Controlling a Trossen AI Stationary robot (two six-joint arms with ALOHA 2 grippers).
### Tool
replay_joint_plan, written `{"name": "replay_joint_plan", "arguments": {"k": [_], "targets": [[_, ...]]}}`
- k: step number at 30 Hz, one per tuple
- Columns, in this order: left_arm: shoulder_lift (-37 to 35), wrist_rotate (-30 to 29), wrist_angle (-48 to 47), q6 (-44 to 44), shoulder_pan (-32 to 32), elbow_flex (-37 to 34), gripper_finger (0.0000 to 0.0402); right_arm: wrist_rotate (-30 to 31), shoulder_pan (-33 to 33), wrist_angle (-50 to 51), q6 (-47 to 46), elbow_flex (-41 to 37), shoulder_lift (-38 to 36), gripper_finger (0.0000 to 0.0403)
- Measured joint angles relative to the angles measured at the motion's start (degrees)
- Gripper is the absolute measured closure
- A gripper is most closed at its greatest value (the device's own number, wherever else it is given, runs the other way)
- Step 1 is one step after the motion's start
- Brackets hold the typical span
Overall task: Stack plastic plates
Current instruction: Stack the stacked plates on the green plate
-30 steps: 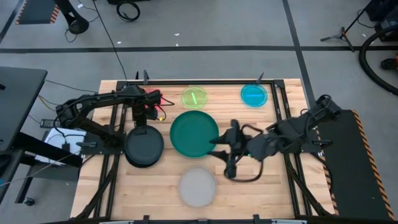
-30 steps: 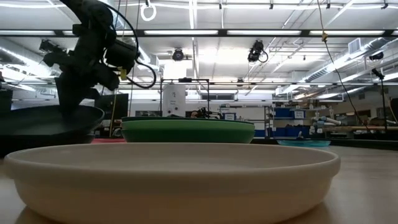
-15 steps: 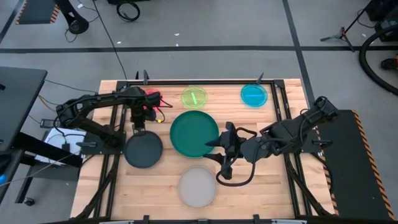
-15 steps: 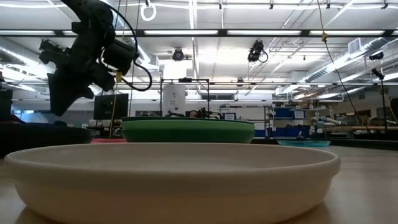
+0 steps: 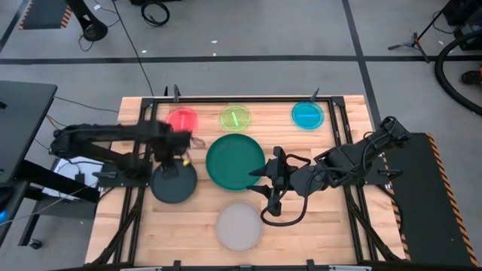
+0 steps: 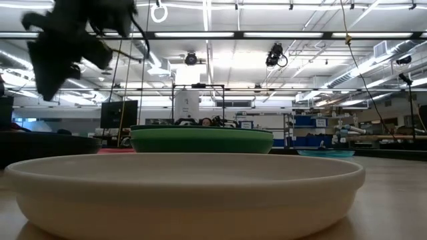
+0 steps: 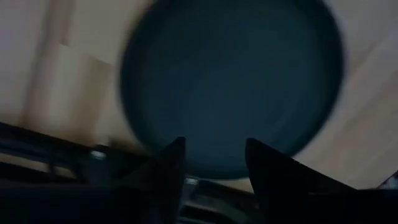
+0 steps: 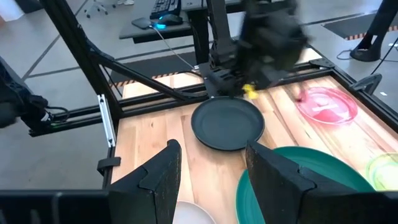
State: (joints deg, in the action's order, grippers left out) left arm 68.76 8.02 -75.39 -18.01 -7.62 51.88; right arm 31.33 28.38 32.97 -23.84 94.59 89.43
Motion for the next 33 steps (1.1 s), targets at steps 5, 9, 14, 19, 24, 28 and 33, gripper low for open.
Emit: {"name": "replay_joint_plan", "arguments": {"k": [5,9,14,19,24,28,33], "targets": [[-1.37,-4.58,5.01,-23.07,18.68,0.0,0.0232,0.42,-0.32,0.11,0.25,0.0,0.0,0.0215],[0.09,-8.57,10.84,-37.25,30.88,0.0,0.0232,0.33,-0.99,0.09,0.49,0.0,0.0,0.0215],[3.66,-17.81,18.62,-45.47,43.75,0.0,0.0232,0.11,-1.53,0.09,1.54,0.0,-0.02,0.0215],[8.56,-30.16,22.32,-50.6,54.6,0.0,0.0232,-0.04,-1.53,0.02,0.31,0.0,-0.02,0.0215],[13.68,-32.8,23.26,-53.62,59.57,0.0,0.0223,-0.04,0.07,0.09,-1.57,0.0,-0.02,0.0215],[17.33,-32.81,25.33,-53.43,60.88,-0.01,0.0188,0.87,1.44,0.1,-1.95,0.0,0.07,0.0215],[20.1,-32.29,24.51,-54.5,60.81,-0.02,0.0138,2.16,3.66,0.22,-4.74,0.0,0.31,0.0215]]}}
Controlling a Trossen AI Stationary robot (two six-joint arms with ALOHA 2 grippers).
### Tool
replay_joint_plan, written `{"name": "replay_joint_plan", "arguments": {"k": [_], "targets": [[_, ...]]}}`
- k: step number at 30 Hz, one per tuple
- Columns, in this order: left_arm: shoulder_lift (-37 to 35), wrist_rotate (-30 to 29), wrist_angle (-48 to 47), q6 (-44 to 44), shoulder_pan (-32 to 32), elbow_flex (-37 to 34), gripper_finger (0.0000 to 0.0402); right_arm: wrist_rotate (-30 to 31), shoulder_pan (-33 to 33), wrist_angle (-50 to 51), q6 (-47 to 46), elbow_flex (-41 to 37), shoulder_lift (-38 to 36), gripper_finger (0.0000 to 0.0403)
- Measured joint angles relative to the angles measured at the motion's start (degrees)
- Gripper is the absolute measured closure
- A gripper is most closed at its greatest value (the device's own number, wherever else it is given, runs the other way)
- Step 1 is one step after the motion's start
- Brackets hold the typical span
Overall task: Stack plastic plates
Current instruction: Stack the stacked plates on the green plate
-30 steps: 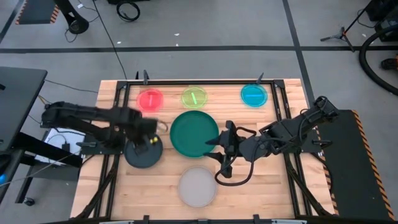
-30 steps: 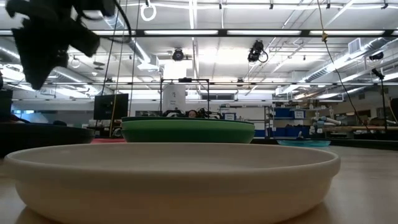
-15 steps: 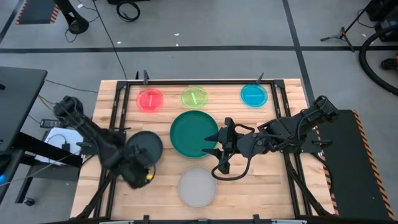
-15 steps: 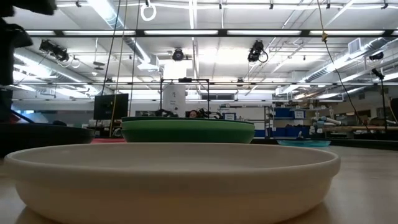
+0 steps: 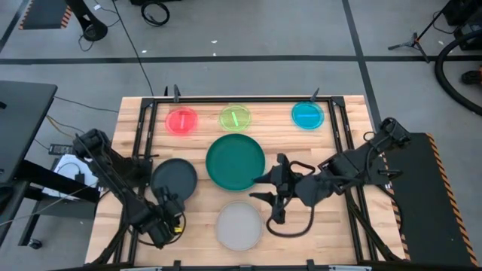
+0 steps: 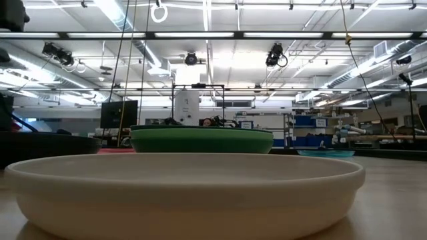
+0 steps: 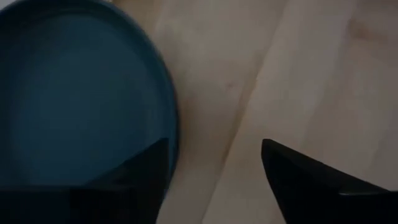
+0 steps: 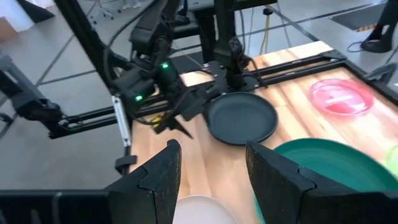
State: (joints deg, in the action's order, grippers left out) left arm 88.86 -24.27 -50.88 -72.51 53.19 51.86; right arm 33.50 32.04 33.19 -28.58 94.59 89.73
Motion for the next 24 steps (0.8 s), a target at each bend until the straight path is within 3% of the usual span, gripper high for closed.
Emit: {"name": "replay_joint_plan", "arguments": {"k": [5,14,19,24], "targets": [[0.77,0.57,-0.27,-4.93,-1.36,-2.28,0.0129,0.53,1.53,0.11,-1.31,0.0,0.09,0.0215],[0.72,1.1,4.16,-4.47,-4.1,-9.32,0.0177,3.12,1.65,0.2,-1.33,-0.19,0.09,0.0216],[0.75,0.27,4.46,1.43,-4.28,-10.73,0.0222,3.05,1.63,0.26,-1.52,-1.11,0.15,0.022],[0.75,0.92,4.2,3.18,-4.55,-10.92,0.0296,2.43,2.09,-0.3,-1.48,-1.09,0.15,0.0235]]}}
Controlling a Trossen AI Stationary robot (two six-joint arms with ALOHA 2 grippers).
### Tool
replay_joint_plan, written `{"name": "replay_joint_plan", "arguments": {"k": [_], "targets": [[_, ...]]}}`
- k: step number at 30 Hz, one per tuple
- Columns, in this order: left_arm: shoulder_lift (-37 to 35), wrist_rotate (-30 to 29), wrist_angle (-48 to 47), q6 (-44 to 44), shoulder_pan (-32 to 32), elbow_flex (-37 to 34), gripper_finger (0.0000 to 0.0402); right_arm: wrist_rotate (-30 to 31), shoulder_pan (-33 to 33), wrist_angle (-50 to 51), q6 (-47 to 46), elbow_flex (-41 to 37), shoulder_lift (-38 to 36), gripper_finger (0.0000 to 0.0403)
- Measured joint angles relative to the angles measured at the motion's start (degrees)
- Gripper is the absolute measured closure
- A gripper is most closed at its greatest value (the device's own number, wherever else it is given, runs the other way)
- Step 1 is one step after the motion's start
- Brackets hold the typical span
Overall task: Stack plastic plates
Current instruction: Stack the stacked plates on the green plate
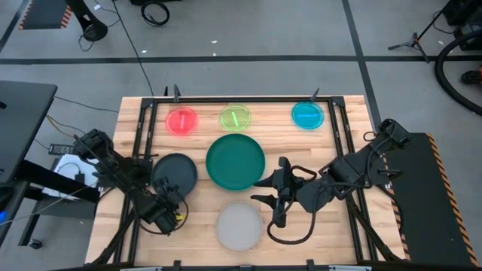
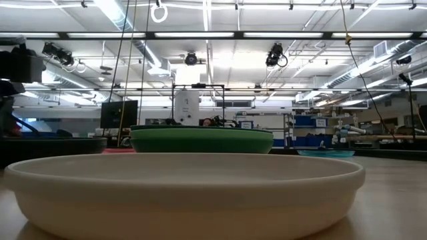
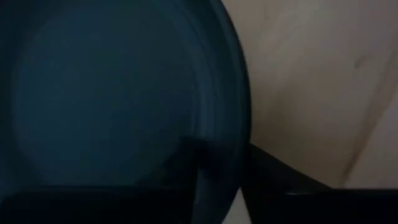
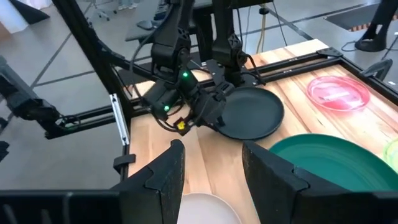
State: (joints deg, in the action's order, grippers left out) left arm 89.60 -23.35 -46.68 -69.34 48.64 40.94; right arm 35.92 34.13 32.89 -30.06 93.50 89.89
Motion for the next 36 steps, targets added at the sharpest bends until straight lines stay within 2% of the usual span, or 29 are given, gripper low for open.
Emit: {"name": "replay_joint_plan", "arguments": {"k": [4,10,12,15,17,19,22,25,29,31,34,36], "targets": [[0.0,0.97,-1.75,1.07,-1.34,1.46,0.0357,1.47,1.17,2.15,0.21,1.94,-0.09,0.0243],[0.04,-1.56,-11.36,4.33,-1.24,13.12,0.037,11.16,3.11,13.29,-0.21,9.06,-0.33,0.0245],[0.02,-4.98,-15.27,6.87,-1.41,18.03,0.037,12.18,3.3,14.72,-0.34,10.82,-0.37,0.0245],[-0.02,-11.28,-15.73,9.87,-2.72,23.78,0.037,12.29,3.28,14.02,-1.48,11.34,-0.42,0.0245],[-0.02,-15.38,-13.19,14.65,-4.52,26.38,0.0369,11.28,3.12,13.76,-2.95,11.03,-0.16,0.0245],[-0.02,-17.7,-8.36,23.28,-7.29,27.56,0.0368,10.53,2.89,13.83,-4.09,9.74,-0.09,0.0245],[0.11,-17.79,1.2,37.97,-12.66,27.65,0.0367,10.49,2.45,14.89,-6.57,7.97,0.02,0.0245],[0.66,-15.33,8.22,49.35,-18.92,27.68,0.0366,9.55,1.73,17.06,-11.57,7.05,0.02,0.0245],[1.73,-10.9,12.74,56.6,-27.15,27.66,0.0365,6.84,1.92,23.19,-20.47,3.89,0.0,0.0245],[2.96,-10.78,13.7,59.15,-29.69,27.64,0.0365,5.04,2.83,24.33,-23.38,0.24,0.23,0.0245],[5.53,-9.38,17.77,62.92,-31.52,27.66,0.0364,1.81,4.34,20.78,-23.13,-5.94,1.9,0.0245],[7.61,-7.9,20.13,64.35,-31.93,27.66,0.0364,0.01,5.27,14.02,-18.74,-9.27,3.66,0.0245]]}}
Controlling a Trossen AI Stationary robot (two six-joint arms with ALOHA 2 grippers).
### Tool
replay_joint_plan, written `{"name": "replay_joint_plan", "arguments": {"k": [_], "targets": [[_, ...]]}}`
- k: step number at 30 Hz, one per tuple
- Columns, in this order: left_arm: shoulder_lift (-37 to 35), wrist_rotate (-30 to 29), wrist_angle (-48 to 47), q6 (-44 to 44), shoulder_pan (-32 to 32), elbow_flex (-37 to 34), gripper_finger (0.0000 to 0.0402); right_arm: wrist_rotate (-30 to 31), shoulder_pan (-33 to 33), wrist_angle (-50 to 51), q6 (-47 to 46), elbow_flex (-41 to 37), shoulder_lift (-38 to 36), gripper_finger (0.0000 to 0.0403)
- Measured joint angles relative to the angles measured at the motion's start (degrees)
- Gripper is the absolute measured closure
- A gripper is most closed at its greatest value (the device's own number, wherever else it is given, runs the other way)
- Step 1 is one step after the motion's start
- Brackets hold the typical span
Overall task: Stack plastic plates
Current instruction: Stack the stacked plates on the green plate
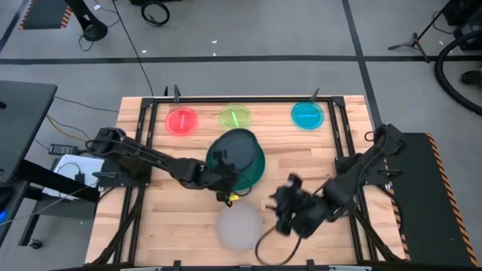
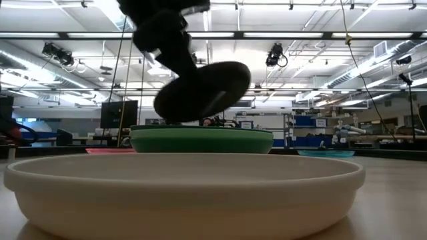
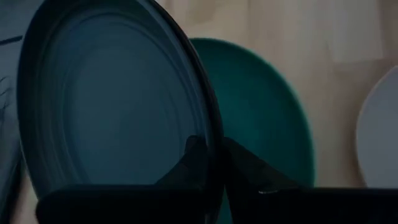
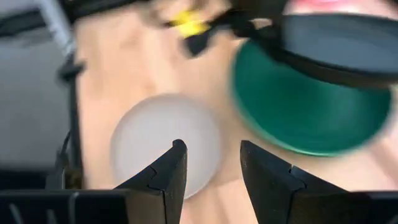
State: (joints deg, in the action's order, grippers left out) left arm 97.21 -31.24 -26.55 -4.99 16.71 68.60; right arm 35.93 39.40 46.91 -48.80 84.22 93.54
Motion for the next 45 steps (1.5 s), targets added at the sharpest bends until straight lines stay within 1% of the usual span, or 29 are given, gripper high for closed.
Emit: {"name": "replay_joint_plan", "arguments": {"k": [3,6,10,13,16,19,22,24,26,28,30,33,34,36,38,40,43,45], "targets": [[3.18,3.57,1.4,-0.02,-0.19,0.0,0.0364,-4.09,1.54,-10.95,10.58,-2.58,2.99,0.0245],[6.09,4.56,1.03,-1.35,0.03,-0.02,0.0363,-6.12,2.95,-15.35,16.31,-2.86,6.0,0.0245],[7.8,4.17,-0.87,-5.54,0.59,0.04,0.036,-5.73,3.65,-14.31,16.7,-2.86,7.21,0.0243],[7.26,5.61,-1.83,-8.82,0.76,0.0,0.0338,-6.88,3.21,-12.4,17.2,-2.86,7.29,0.0235],[4.12,7.35,-2.28,-12.19,0.61,-0.01,0.03,-11.69,2.37,-12.36,20.27,-2.84,7.57,0.0216],[0.06,7.34,-4.82,-14.86,0.46,0.07,0.0262,-16.3,1.41,-12.59,24.32,-2.84,8.73,0.019],[-4.66,7.32,-8.95,-15.9,0.61,0.04,0.0232,-17.28,0.57,-13.37,30.6,-2.84,9.63,0.0167],[-8.18,6.85,-10.89,-17.14,0.89,0.04,0.022,-17.22,0.4,-13.19,35.01,-2.82,10.16,0.0161],[-12.05,5.69,-12.96,-18.3,1.69,-0.07,0.0214,-17.19,-0.05,-13.93,37.57,-2.89,10.82,0.016],[-15.91,4.33,-12.1,-18.47,2.36,0.06,0.0213,-18.44,-0.72,-14.36,39.38,-2.95,12.19,0.0162],[-20.38,3.67,-12.01,-18.5,3.64,-0.04,0.0214,-21.56,-1.28,-15.32,41.54,-2.97,14.5,0.0165],[-25.97,2.9,-8.94,-19.59,4.9,0.07,0.0217,-25.75,-1.61,-17.92,44.96,-3.14,18.14,0.0167],[-27.63,2.58,-8.94,-20.01,5.41,0.03,0.0218,-26.15,-1.65,-19.26,46.02,-3.14,19.13,0.0167],[-30.43,-0.01,-8.59,-21.95,6.16,0.09,0.0218,-25.41,-1.66,-21.45,47.36,-3.12,20.45,0.0166],[-32.2,-2.92,-11.58,-25.51,6.45,0.09,0.0218,-24.34,-1.83,-23.12,47.52,-3.12,21.34,0.0166],[-32.72,-4.14,-14.88,-28.89,5.78,0.07,0.0218,-23.86,-2.5,-23.73,47.52,-3.12,21.76,0.0167],[-31.78,-4.4,-18.62,-30.33,4.03,-0.09,0.0218,-23.61,-3.84,-24.19,47.15,-2.97,22.24,0.017],[-30.36,-4.36,-17.17,-29.67,2.22,-0.81,0.0218,-22.09,-4.62,-23.4,45.97,-3.08,22.47,0.0172]]}}
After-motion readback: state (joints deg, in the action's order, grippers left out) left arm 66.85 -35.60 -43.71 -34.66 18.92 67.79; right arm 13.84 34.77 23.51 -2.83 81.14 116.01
